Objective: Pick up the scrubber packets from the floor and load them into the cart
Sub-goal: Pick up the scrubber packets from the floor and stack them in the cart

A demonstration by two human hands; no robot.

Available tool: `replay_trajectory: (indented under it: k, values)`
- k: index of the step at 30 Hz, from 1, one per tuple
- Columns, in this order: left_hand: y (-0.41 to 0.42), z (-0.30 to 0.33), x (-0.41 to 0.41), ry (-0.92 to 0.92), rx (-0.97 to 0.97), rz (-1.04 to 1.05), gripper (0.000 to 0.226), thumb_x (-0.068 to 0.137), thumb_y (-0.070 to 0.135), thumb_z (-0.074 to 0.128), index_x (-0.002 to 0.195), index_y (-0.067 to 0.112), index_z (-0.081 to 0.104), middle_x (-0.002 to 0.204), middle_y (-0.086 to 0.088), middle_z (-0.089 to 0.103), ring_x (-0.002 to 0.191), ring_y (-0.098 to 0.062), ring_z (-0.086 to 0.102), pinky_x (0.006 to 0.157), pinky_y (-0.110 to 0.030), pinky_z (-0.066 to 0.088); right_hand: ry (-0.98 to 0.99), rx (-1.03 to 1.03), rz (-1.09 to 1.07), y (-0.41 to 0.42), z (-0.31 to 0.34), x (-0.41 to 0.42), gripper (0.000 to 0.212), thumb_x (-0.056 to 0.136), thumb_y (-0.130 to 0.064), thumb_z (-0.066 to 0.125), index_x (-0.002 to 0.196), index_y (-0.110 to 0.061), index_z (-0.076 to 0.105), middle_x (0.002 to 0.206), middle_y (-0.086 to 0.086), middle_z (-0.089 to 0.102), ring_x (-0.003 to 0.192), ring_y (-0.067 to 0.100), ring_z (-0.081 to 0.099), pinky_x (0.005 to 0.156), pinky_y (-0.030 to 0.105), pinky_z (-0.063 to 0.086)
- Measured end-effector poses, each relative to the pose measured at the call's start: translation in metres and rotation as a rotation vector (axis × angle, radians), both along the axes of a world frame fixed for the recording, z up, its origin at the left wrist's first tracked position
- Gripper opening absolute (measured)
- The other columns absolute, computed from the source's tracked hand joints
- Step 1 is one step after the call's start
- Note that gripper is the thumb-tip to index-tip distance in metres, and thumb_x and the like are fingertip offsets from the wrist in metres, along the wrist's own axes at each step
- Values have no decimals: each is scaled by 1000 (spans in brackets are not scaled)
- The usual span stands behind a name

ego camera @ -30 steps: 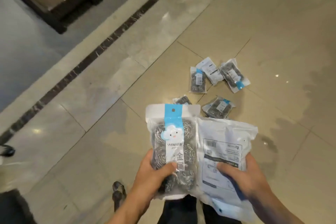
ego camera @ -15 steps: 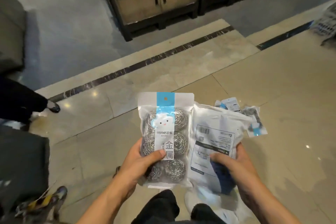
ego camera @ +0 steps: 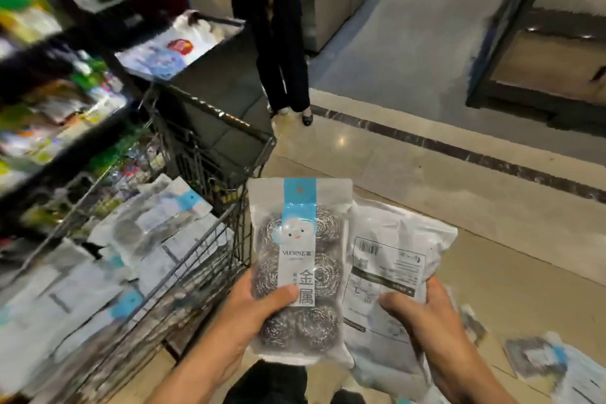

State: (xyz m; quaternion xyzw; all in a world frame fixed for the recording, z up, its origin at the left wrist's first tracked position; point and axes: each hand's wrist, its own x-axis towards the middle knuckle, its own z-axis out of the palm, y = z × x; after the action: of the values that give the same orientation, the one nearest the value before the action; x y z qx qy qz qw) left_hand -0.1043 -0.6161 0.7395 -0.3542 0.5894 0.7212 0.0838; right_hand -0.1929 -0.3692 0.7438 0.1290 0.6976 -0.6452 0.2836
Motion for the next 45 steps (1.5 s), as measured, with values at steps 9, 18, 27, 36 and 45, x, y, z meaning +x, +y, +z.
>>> replay_trajectory:
  k: [9, 18, 27, 36, 45]
  values:
    - [-76, -3, 144, 50, 0, 448, 127, 40, 53, 103, 150, 35, 44, 148, -4, 59, 123, -29, 67, 110, -56, 48, 27, 36, 363, -135, 8, 53, 51, 79, 11, 72, 119, -20, 62, 90, 3, 81, 83, 25, 77, 73, 39, 60]
    - [-180, 1, 284, 48, 45, 563, 91, 51, 24, 101, 132, 23, 60, 112, -4, 80, 100, -25, 78, 77, -33, 63, -17, 73, 491, -269, -1, 180, 49, 75, 7, 79, 115, -19, 65, 87, 2, 81, 80, 22, 76, 71, 36, 55]
    - [-279, 0, 367, -41, 66, 548, 56, 70, 12, 89, 120, 24, 67, 106, -6, 81, 96, -28, 78, 93, -45, 57, -103, 85, 417, -363, -10, 271, 65, 51, -13, 82, 113, -21, 68, 90, 2, 81, 92, 29, 76, 81, 39, 59]
    - [-367, 9, 355, -70, 46, 597, 86, 38, 31, 106, 114, 23, 68, 95, -1, 82, 80, -18, 79, 71, -33, 55, -151, 21, 488, -458, -38, 258, 74, 48, -13, 80, 120, -21, 65, 96, 5, 81, 93, 31, 77, 93, 52, 60]
    - [-453, 22, 353, -151, -32, 624, 61, 69, 18, 95, 122, 26, 65, 94, 9, 82, 83, -9, 78, 74, -27, 50, -259, -78, 531, -553, -38, 253, 60, 66, -8, 83, 119, -25, 61, 94, -11, 75, 86, 6, 67, 61, 19, 52]
